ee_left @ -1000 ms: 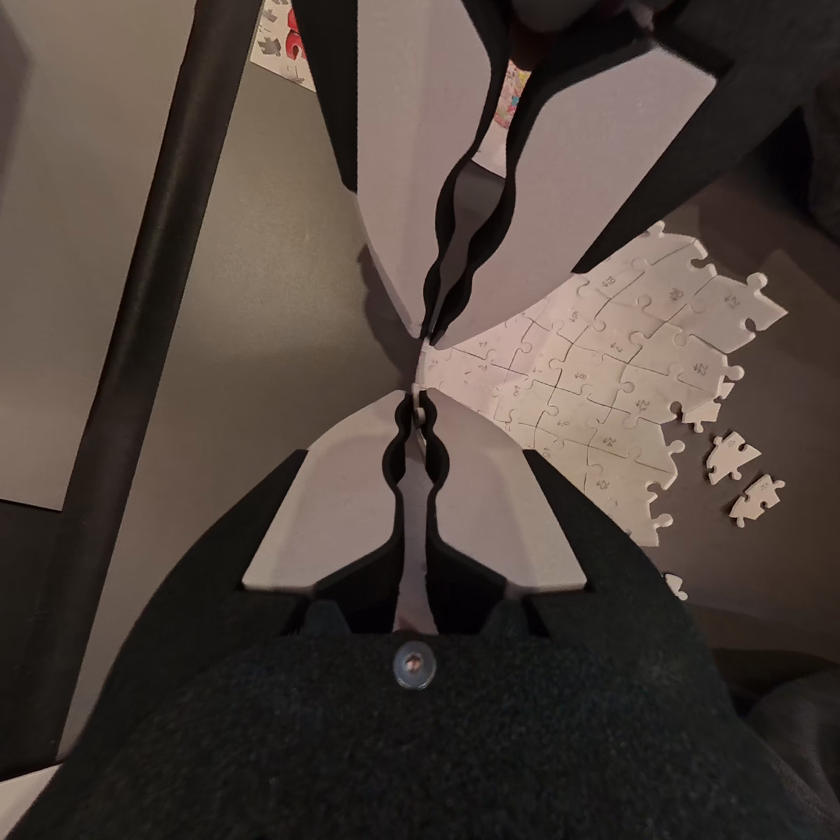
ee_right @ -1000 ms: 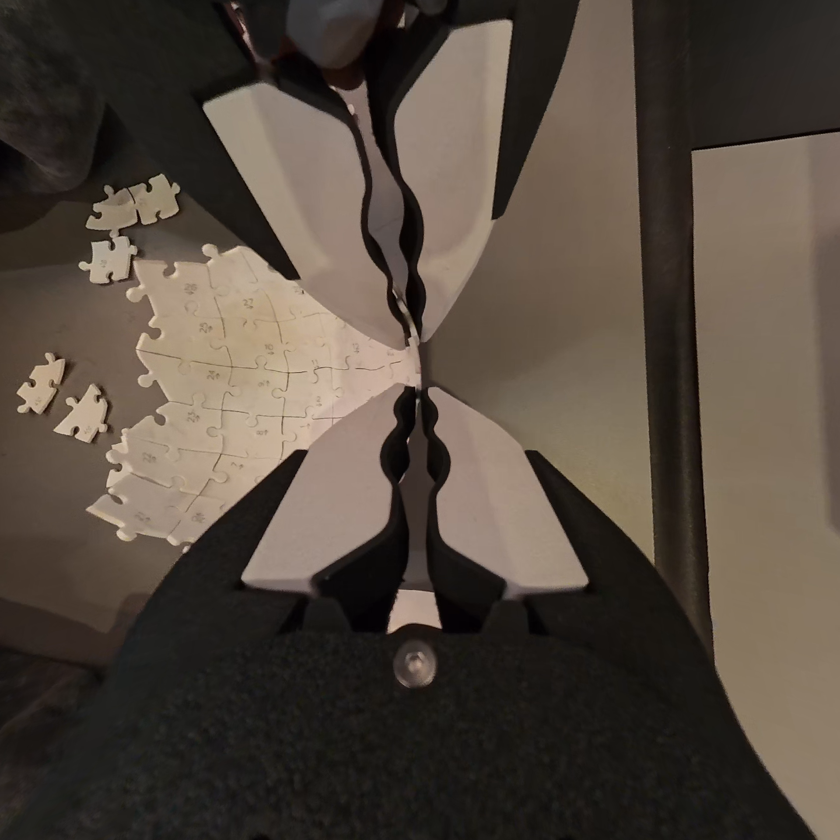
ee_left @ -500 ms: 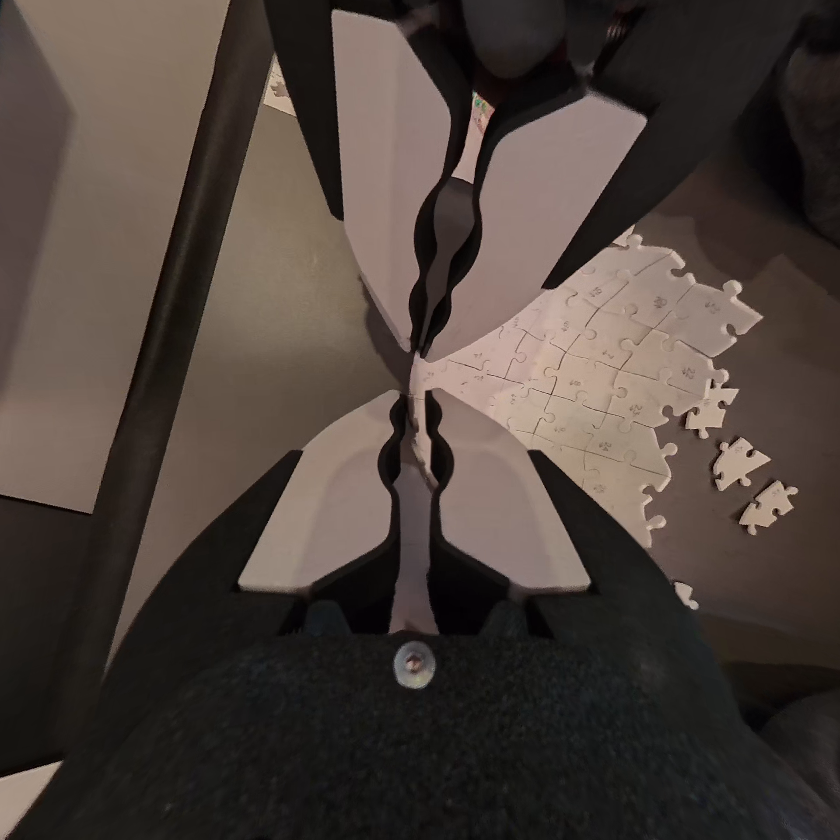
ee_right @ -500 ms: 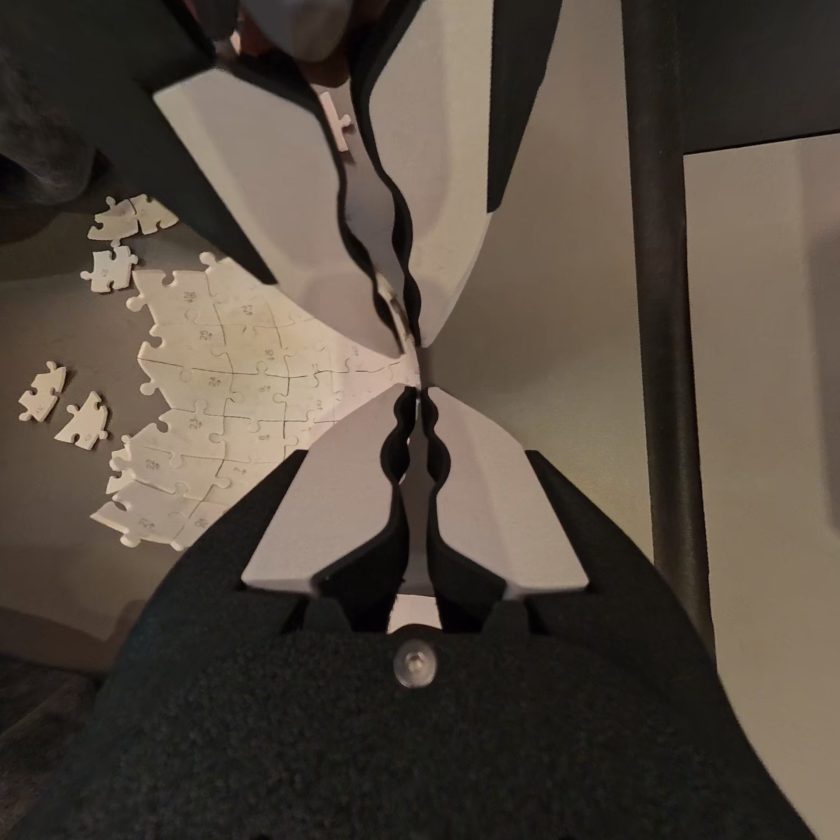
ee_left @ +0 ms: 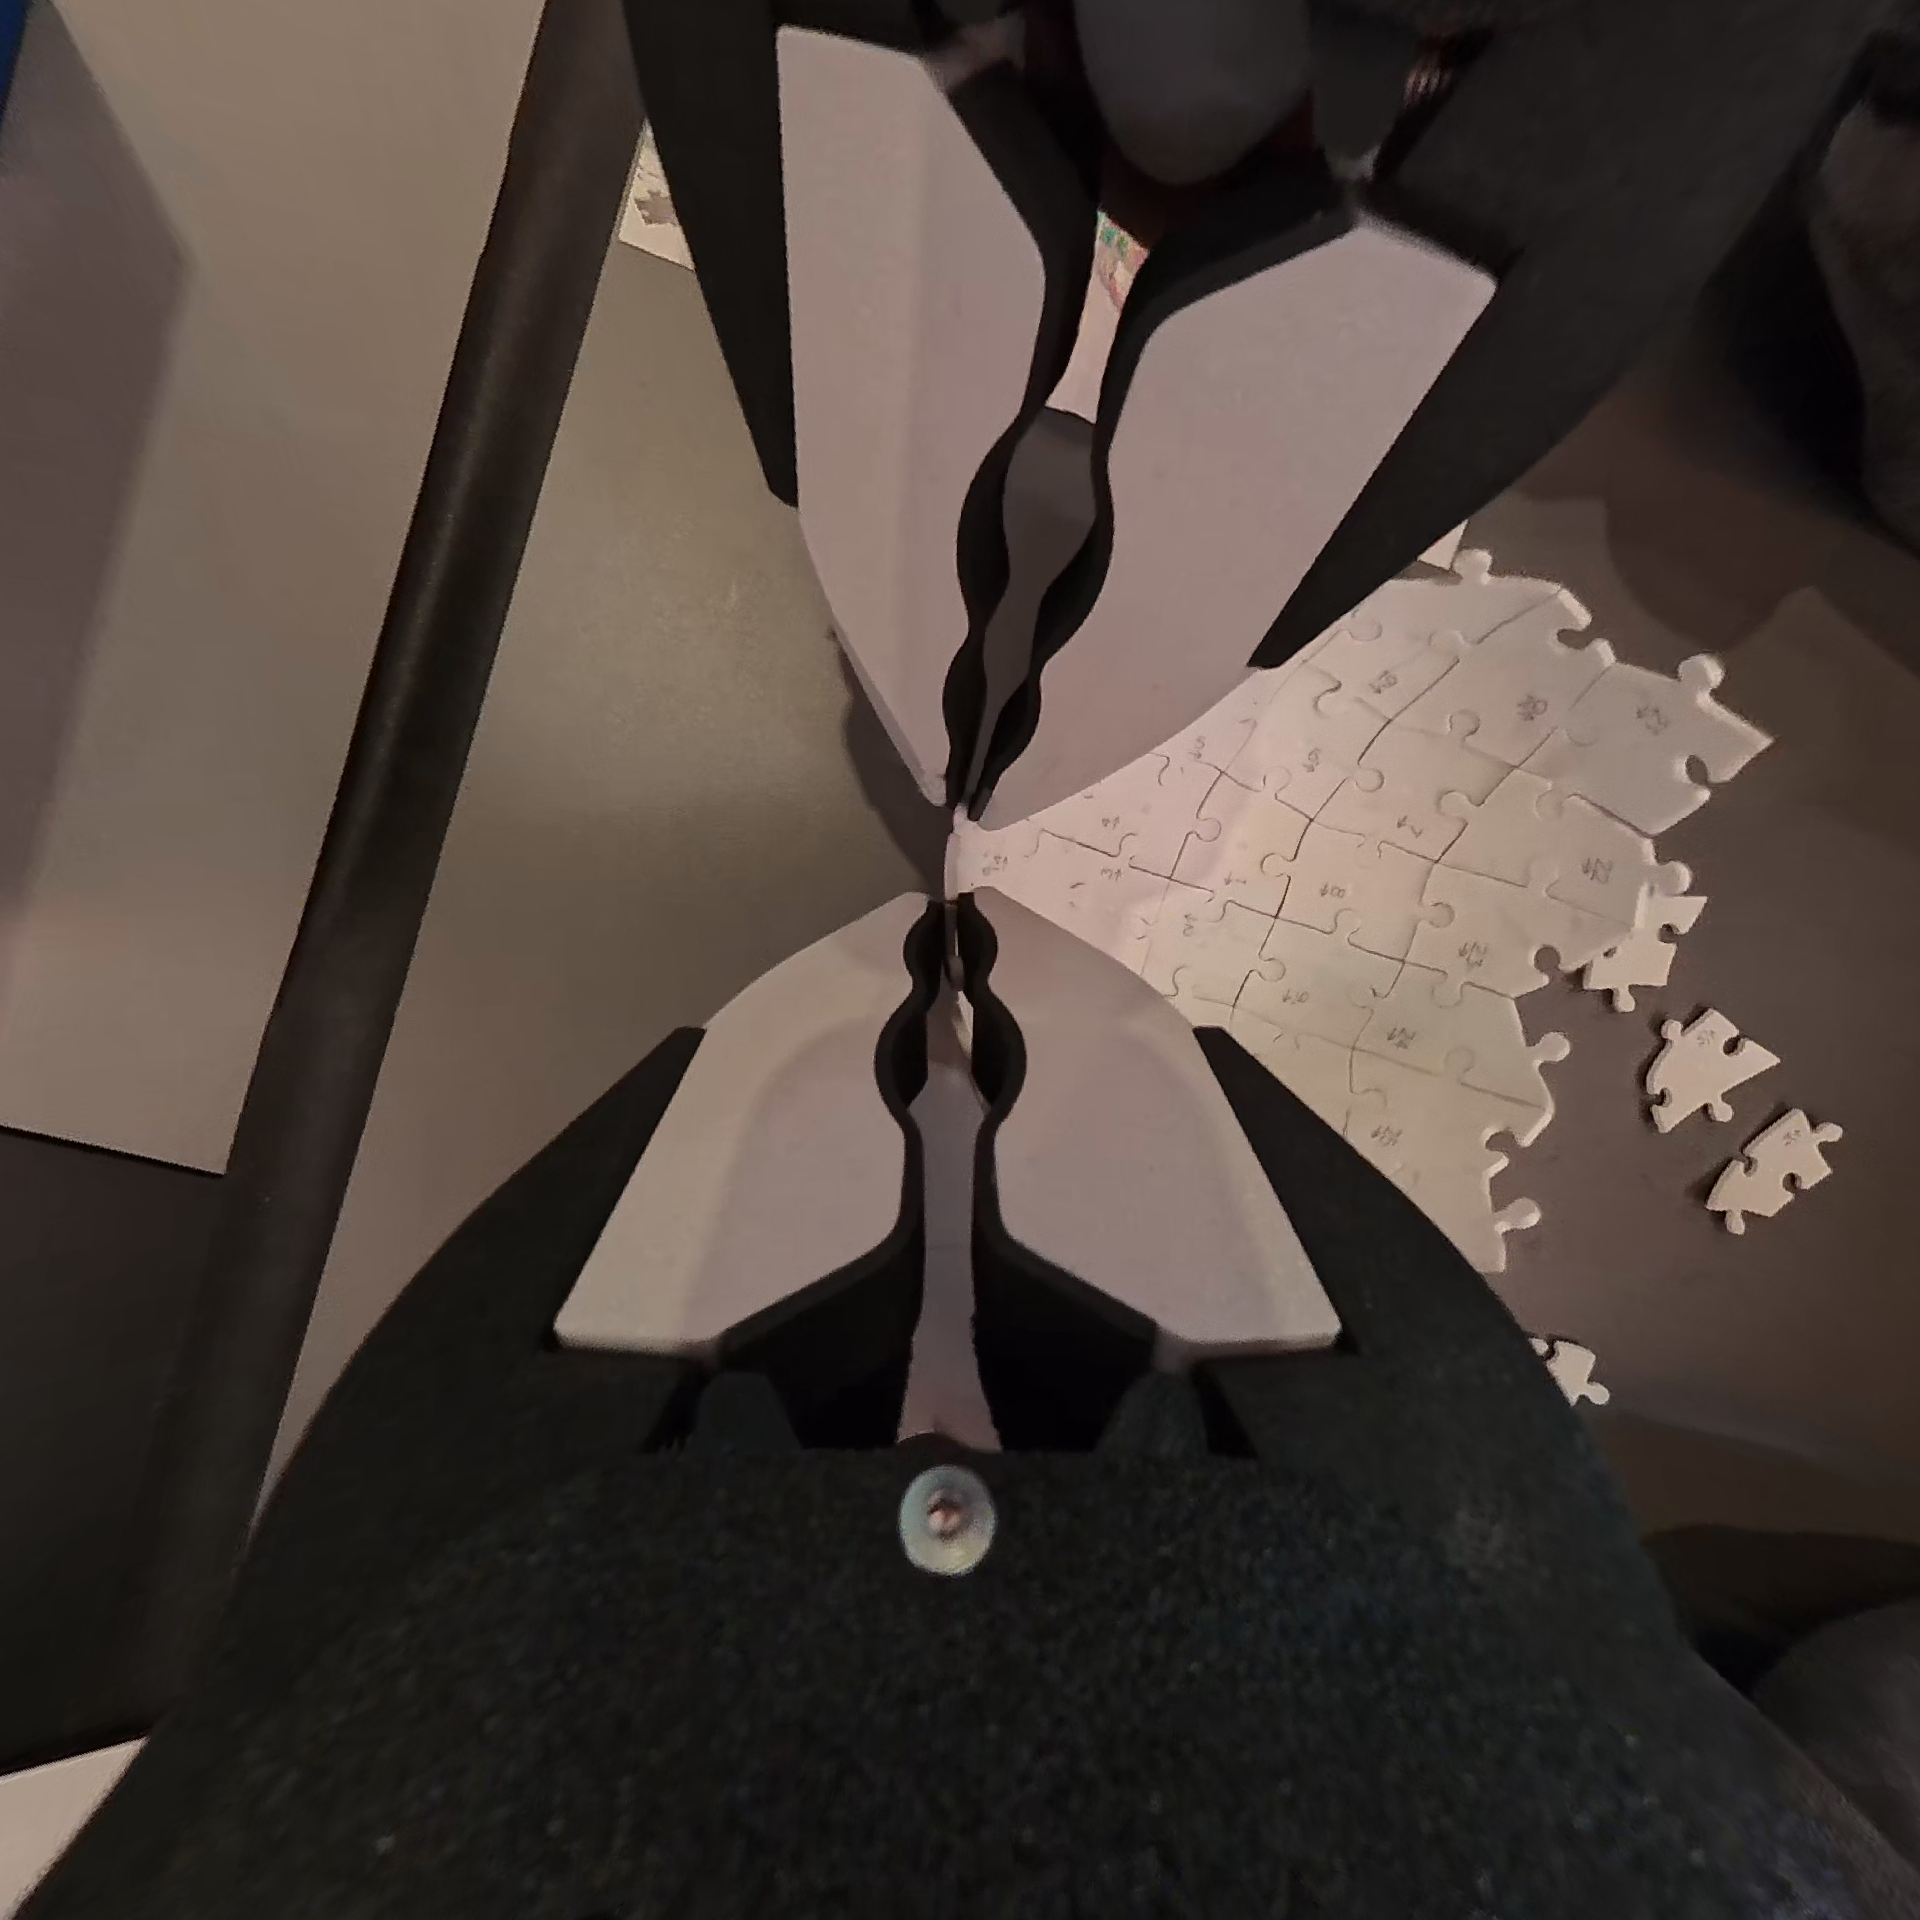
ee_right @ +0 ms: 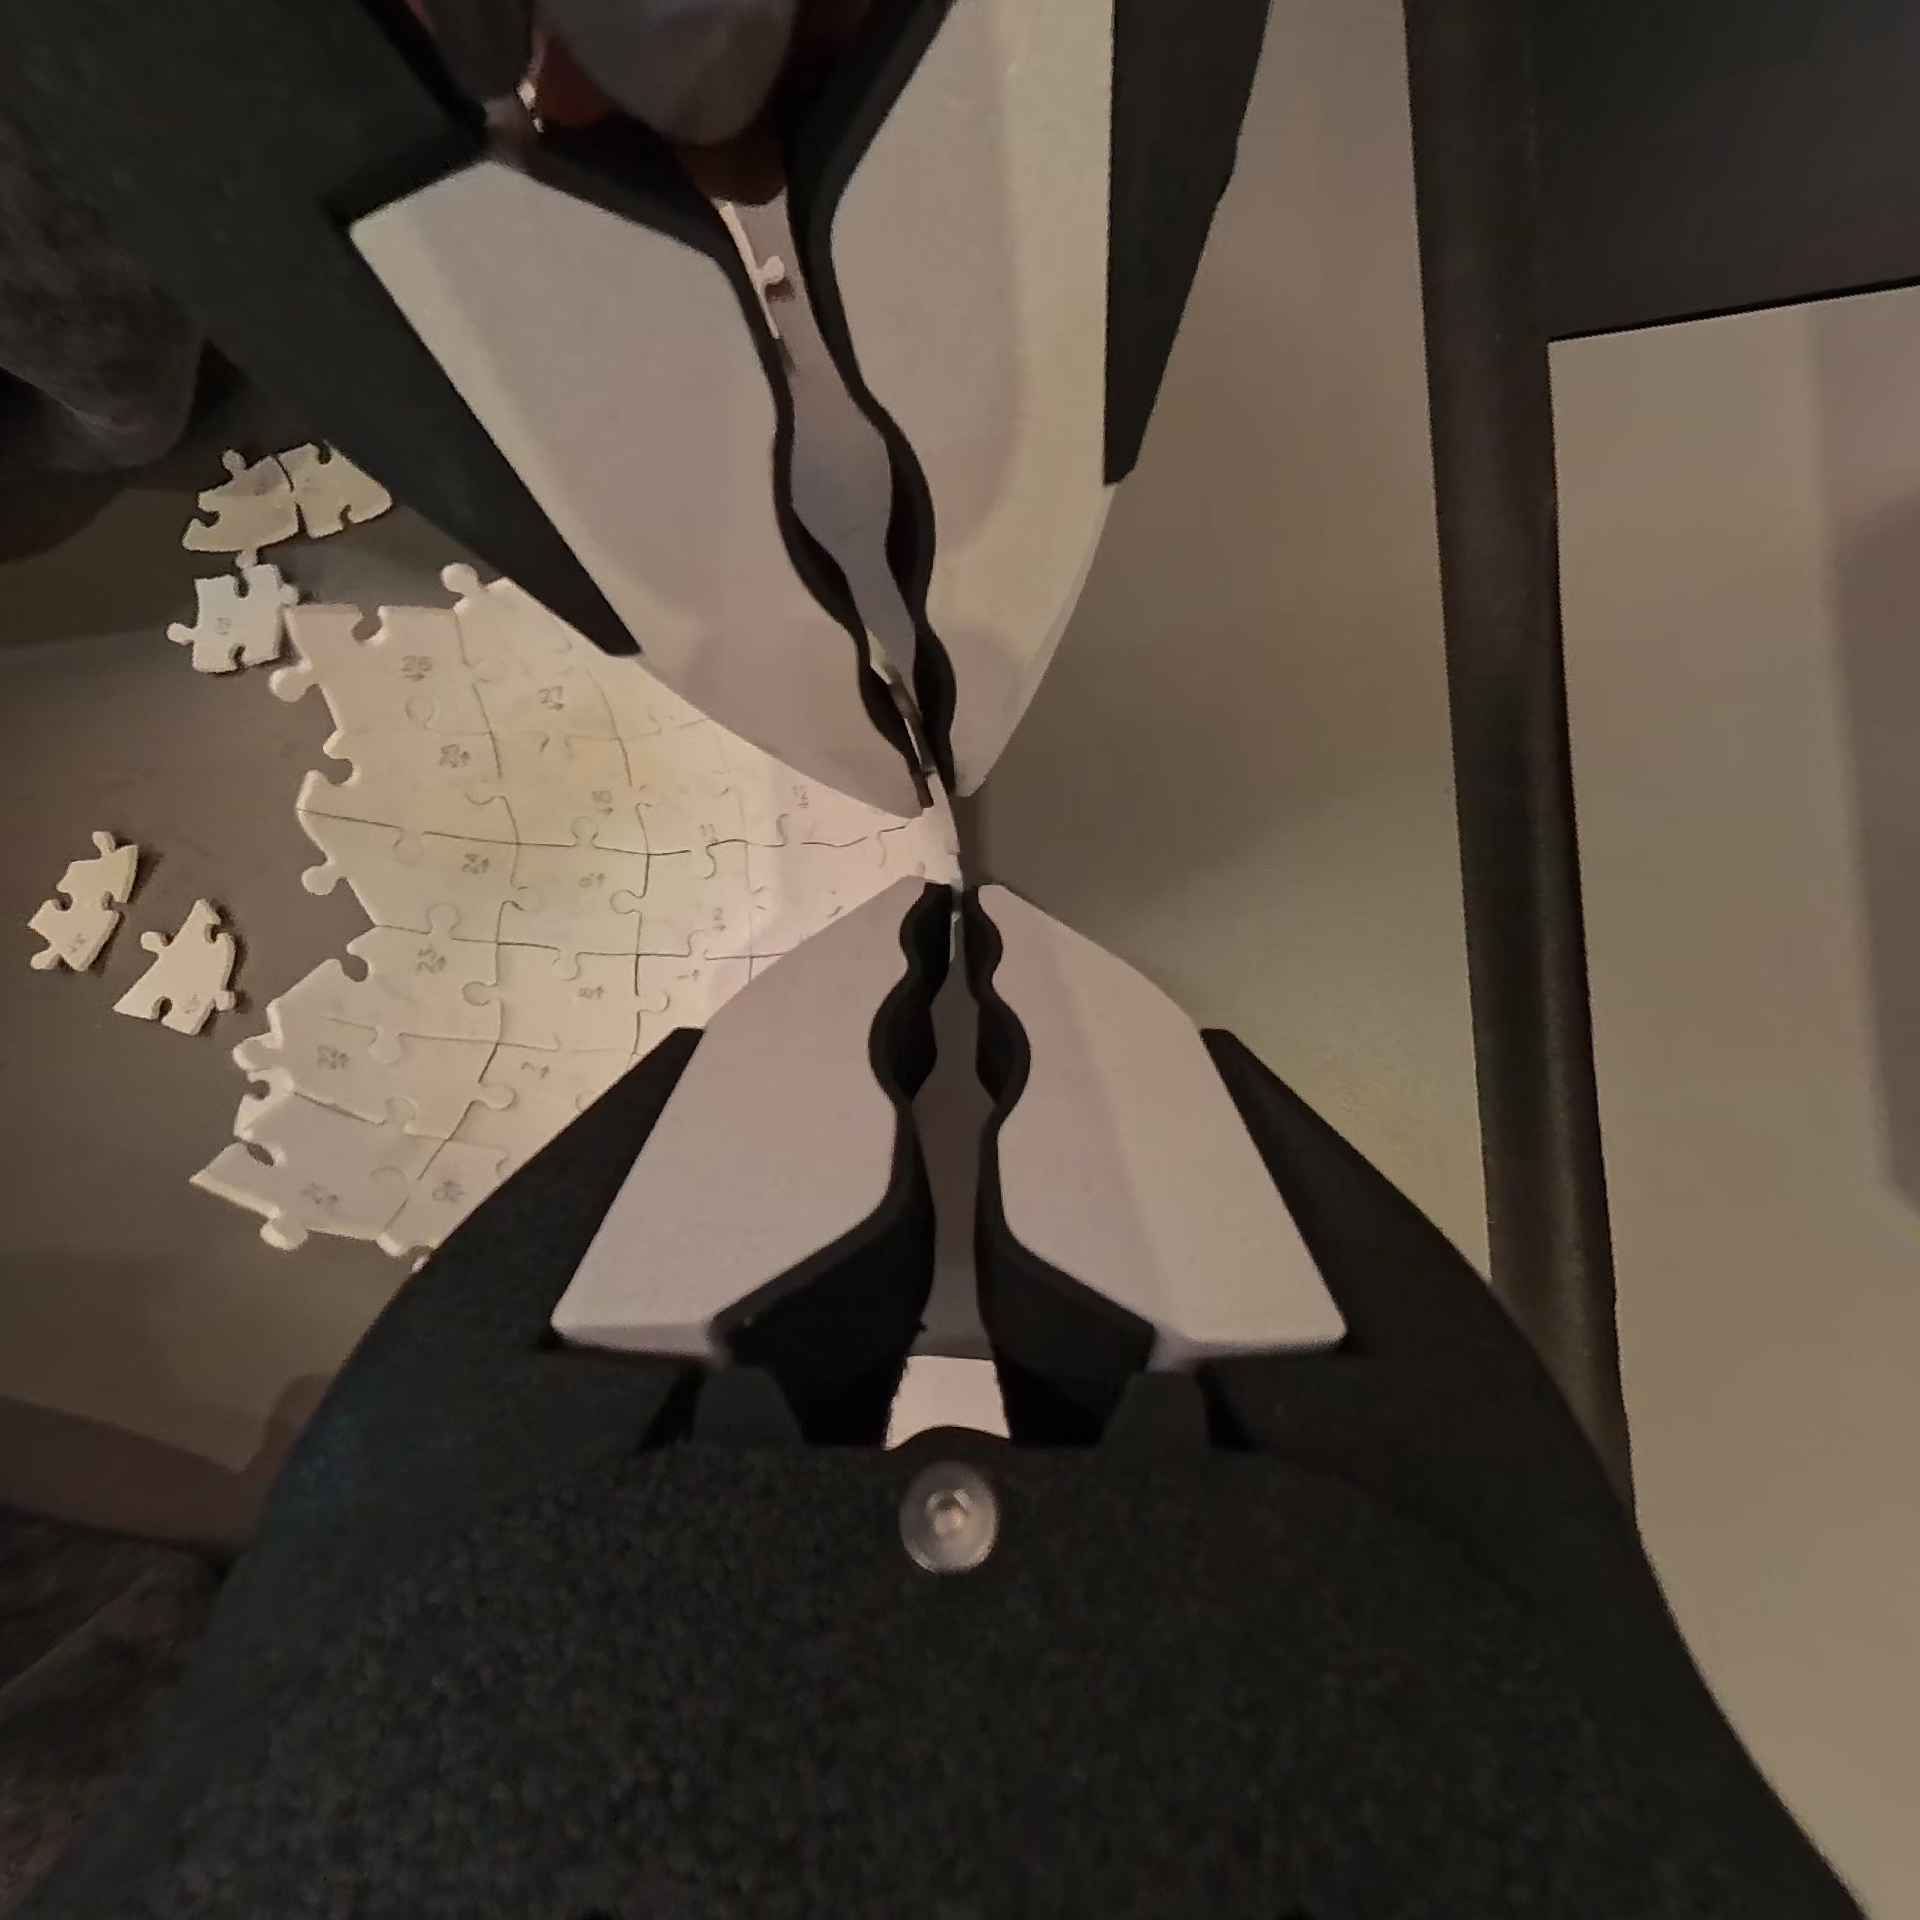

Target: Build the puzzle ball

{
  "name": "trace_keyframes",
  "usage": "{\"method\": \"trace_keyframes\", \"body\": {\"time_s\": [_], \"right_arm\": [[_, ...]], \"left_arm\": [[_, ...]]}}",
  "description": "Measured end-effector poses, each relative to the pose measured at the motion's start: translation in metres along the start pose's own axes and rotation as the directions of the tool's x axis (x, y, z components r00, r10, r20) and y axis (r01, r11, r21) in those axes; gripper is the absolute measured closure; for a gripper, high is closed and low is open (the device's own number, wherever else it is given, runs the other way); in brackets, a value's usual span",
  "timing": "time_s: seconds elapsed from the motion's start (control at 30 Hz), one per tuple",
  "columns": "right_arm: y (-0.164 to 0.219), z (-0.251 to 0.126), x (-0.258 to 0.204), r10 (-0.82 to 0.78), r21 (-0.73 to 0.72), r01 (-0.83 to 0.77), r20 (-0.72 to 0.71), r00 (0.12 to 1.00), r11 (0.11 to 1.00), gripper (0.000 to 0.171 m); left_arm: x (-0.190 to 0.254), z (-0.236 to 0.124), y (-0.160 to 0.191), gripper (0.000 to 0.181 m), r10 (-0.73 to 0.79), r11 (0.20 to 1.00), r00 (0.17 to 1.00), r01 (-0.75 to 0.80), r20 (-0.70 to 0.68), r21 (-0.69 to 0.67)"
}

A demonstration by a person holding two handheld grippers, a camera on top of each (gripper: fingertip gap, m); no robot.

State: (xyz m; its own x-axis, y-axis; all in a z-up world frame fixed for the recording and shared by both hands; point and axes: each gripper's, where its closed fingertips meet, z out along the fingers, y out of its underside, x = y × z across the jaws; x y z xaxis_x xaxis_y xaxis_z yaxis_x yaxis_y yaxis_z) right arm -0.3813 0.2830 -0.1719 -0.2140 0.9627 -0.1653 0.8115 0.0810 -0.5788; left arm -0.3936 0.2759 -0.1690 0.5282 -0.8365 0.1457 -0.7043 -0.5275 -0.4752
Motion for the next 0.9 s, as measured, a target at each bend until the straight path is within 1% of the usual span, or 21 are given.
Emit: {"method": "trace_keyframes", "body": {"time_s": [0.1, 0.17, 0.23, 0.33, 0.43, 0.57, 0.9], "right_arm": [[-0.0007, 0.0008, -0.0005, 0.000, 0.000, 0.000, 0.001, 1.000, 1.000, 0.169], [-0.0010, 0.0014, -0.0007, 0.000, -0.003, 0.000, -0.001, 1.000, 1.000, 0.169], [-0.0011, 0.0014, -0.0008, 0.000, -0.001, 0.000, -0.002, 1.000, 1.000, 0.169], [-0.0013, 0.0014, -0.0008, 0.005, 0.003, -0.005, -0.001, 1.000, 1.000, 0.169], [-0.0009, 0.0016, -0.0008, 0.006, 0.005, -0.006, -0.002, 1.000, 1.000, 0.169], [-0.0014, 0.0014, -0.0011, -0.006, 0.009, 0.006, -0.011, 1.000, 1.000, 0.169], [-0.0014, 0.0027, -0.0025, -0.029, 0.014, 0.029, -0.005, 1.000, 0.999, 0.169]], "left_arm": [[0.0015, -0.0008, 0.0012, 0.178, -0.015, 1.000, 1.000, 0.015, -0.016, 0.001], [0.0040, -0.0010, 0.0054, 0.171, -0.024, 0.999, 0.999, 0.024, -0.031, -0.022], [0.0024, -0.0014, 0.0088, 0.169, -0.023, 0.999, 1.000, 0.023, -0.015, -0.041], [0.0018, -0.0014, 0.0075, 0.171, -0.022, 0.999, 1.000, 0.022, -0.010, -0.038], [0.0005, -0.0002, 0.0066, 0.178, -0.032, 0.999, 0.999, 0.032, -0.011, -0.034], [-0.0003, 0.0000, 0.0064, 0.179, -0.062, 0.998, 0.998, 0.062, -0.027, -0.025], [0.0007, 0.0006, 0.0078, 0.179, -0.056, 0.998, 0.998, 0.055, -0.034, -0.024]]}}
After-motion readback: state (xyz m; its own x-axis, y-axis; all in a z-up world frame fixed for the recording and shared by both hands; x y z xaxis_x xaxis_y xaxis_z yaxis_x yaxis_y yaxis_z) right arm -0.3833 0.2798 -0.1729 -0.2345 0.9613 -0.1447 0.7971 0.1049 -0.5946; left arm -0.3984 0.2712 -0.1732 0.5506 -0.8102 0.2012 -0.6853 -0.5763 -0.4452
